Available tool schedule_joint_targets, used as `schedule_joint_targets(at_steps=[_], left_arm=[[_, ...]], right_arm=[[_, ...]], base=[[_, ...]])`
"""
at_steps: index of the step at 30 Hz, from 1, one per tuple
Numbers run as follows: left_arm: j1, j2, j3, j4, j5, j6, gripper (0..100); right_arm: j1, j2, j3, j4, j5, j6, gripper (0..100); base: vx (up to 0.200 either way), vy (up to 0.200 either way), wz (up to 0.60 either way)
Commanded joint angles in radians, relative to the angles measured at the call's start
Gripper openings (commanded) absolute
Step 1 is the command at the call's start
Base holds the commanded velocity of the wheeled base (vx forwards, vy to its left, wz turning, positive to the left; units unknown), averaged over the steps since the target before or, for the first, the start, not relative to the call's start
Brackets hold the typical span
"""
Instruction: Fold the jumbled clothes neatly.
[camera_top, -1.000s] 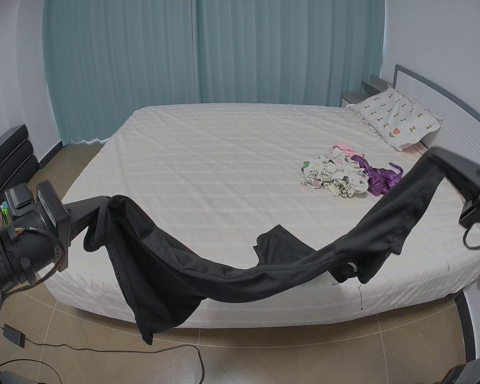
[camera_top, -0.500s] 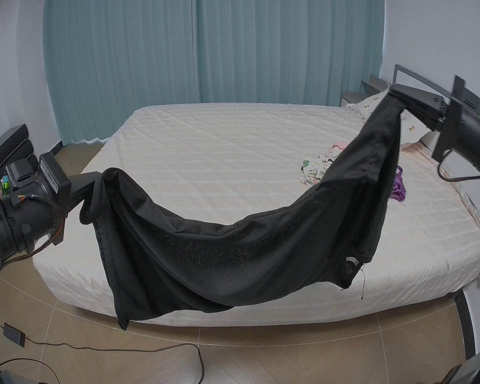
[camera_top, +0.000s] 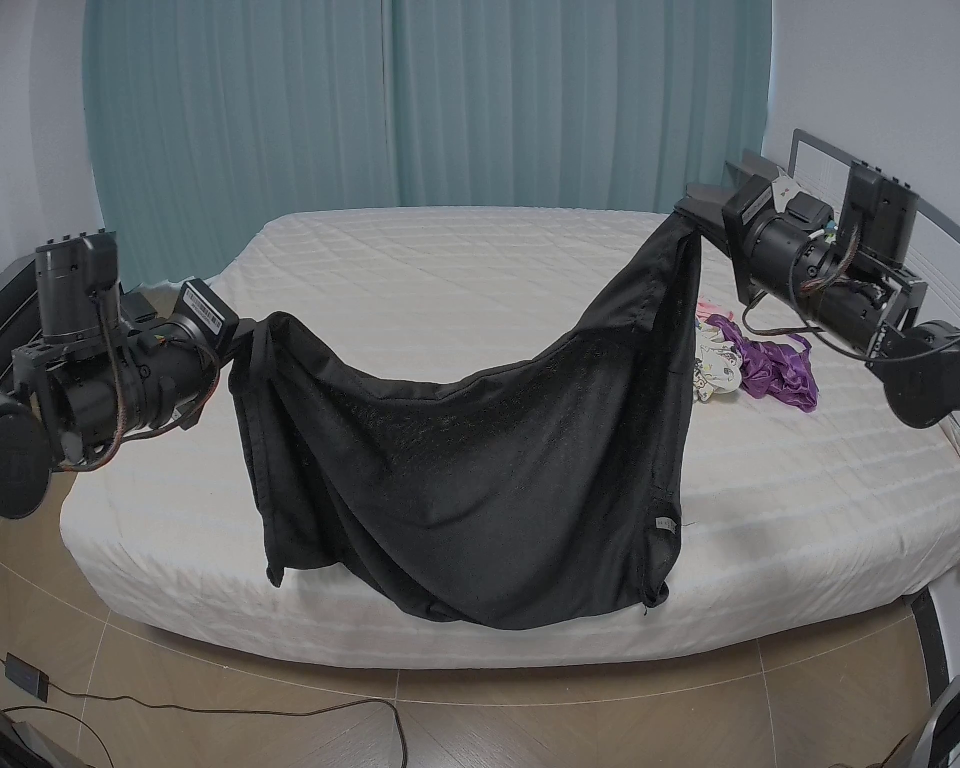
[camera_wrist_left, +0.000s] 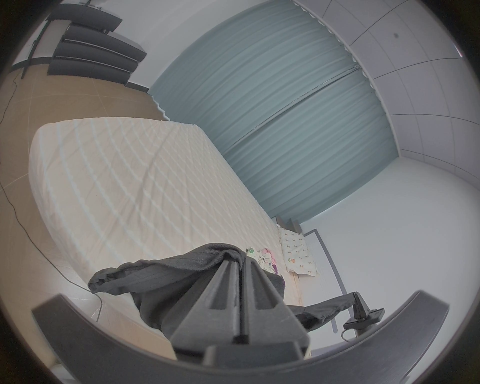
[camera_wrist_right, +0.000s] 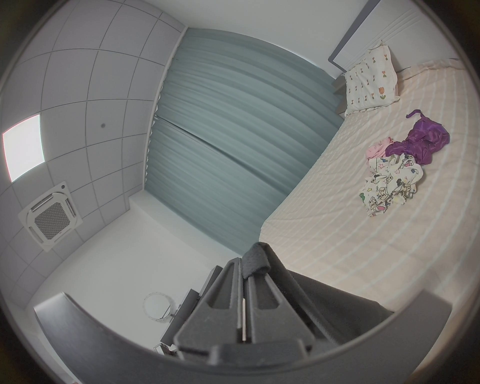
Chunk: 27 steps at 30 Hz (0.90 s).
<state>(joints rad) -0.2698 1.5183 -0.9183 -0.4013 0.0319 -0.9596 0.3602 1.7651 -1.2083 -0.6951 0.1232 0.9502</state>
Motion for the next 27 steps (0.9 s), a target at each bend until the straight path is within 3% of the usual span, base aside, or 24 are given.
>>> schedule_joint_targets(at_steps=[1,7,15,27], left_arm=[[0.038,0.135,-0.050,-0.011,-0.012,-0.002,0],[0.072,0.215,-0.080,-0.010,-0.066,-0.016,0],[0.084,0.324,-0.129,-0.008,-0.066,-0.018,0],[0.092,0.461,-0.183,-0.011,-0.060,-0.021,0]], right_arm=[[-0.012,0.105,-0.016,-0.030,-0.010,-0.002,0],[-0.023,0.174,-0.065,-0.060,-0.011,-0.007,0],[-0.027,0.240,-0.106,-0.061,-0.011,-0.008,0],[-0.023,0.333,-0.106,-0.106,-0.011,-0.011,0]], base=[[0.200,0.000,0.00],[0.200,0.000,0.00],[0.200,0.000,0.00],[0.000,0.000,0.00]])
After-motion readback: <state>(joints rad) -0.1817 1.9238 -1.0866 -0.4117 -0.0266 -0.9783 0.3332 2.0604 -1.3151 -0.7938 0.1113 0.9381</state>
